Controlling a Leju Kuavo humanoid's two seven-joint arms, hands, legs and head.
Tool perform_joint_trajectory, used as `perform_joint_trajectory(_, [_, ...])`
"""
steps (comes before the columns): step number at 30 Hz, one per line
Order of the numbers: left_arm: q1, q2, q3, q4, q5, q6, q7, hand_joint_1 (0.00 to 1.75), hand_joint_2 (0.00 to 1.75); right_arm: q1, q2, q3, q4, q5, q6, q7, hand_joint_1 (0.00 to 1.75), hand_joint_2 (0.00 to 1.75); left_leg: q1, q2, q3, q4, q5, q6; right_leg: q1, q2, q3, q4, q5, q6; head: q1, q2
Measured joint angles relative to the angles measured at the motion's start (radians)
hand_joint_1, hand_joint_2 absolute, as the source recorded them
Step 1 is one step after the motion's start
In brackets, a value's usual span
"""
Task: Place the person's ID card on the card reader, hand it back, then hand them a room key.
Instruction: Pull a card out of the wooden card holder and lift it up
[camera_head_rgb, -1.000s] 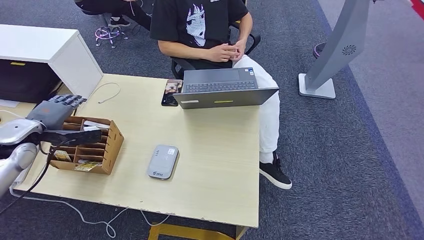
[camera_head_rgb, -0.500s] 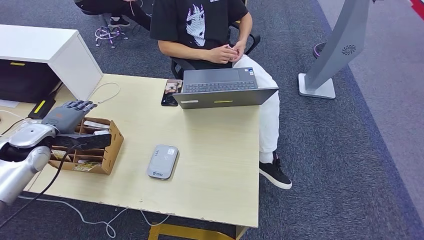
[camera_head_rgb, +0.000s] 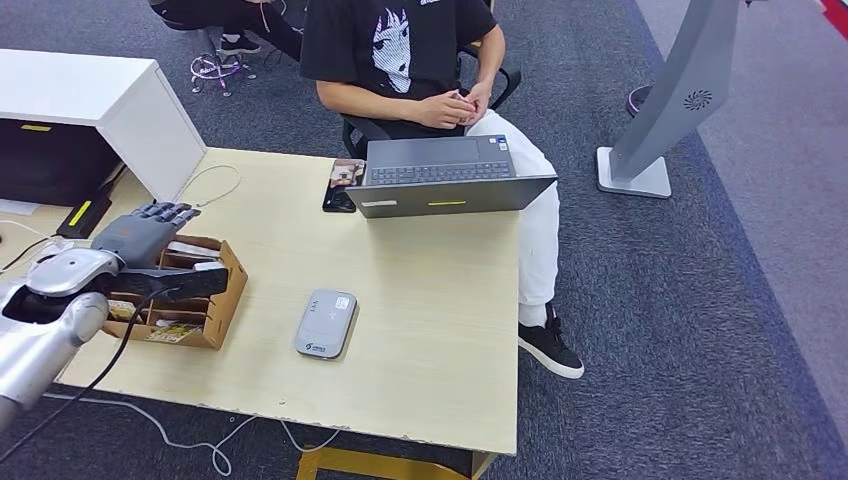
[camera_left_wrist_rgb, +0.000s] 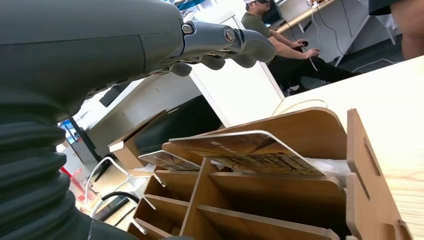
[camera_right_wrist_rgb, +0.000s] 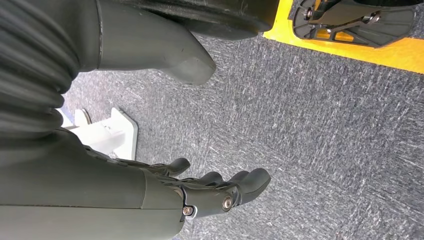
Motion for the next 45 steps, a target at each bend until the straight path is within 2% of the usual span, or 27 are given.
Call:
perform_joint_trajectory(2, [0.000,-0.003,0.000,0.003,-0.002,0.008,-0.001,1.55,1.75,0.000,0.000,0.000,0.000,-0.004,0.000,0.000,0.00,1.75,0.000,0.000,0.000,0.000,0.000,0.000,0.000,0.000,0.000,0.000,0.000,0.000,0.000,0.000])
perform_joint_trajectory(3, [0.000,-0.005,0.000,0.004,-0.004,0.015,-0.001,1.73,1.75,0.000,0.000,0.001,0.000,-0.007,0.001,0.000,0.00,1.75,0.000,0.000,0.000,0.000,0.000,0.000,0.000,0.000,0.000,0.000,0.000,0.000,0.000,0.000])
perform_joint_trajectory(12, [0.002,-0.023,0.000,0.014,-0.020,0.054,-0.001,1.75,1.75,0.000,0.000,0.001,0.000,-0.013,0.003,-0.003,0.00,1.75,0.000,0.000,0.000,0.000,0.000,0.000,0.000,0.000,0.000,0.000,0.000,0.000,0.000,0.000])
perform_joint_trajectory(35, [0.003,-0.016,0.000,0.018,-0.031,0.056,0.001,1.75,1.75,0.000,0.000,0.001,0.000,-0.017,0.009,-0.009,0.00,1.75,0.000,0.000,0.000,0.000,0.000,0.000,0.000,0.000,0.000,0.000,0.000,0.000,0.000,0.000])
perform_joint_trajectory(39, [0.005,-0.020,0.008,0.020,-0.074,0.134,0.029,1.75,1.75,0.000,0.000,0.001,0.000,-0.027,0.001,-0.007,0.00,1.75,0.000,0.000,0.000,0.000,0.000,0.000,0.000,0.000,0.000,0.000,0.000,0.000,0.000,0.000])
perform_joint_trajectory(42, [0.022,-0.036,0.051,0.012,-0.140,0.238,0.053,1.75,1.75,0.000,0.002,0.001,0.000,-0.033,-0.007,-0.005,0.00,1.75,0.000,0.000,0.000,0.000,0.000,0.000,0.000,0.000,0.000,0.000,0.000,0.000,0.000,0.000])
perform_joint_trajectory(45, [0.037,-0.053,0.096,-0.004,-0.168,0.270,0.063,1.75,1.75,0.000,0.004,0.001,0.000,-0.033,-0.010,-0.005,0.00,1.75,0.000,0.000,0.000,0.000,0.000,0.000,0.000,0.000,0.000,0.000,0.000,0.000,0.000,0.000])
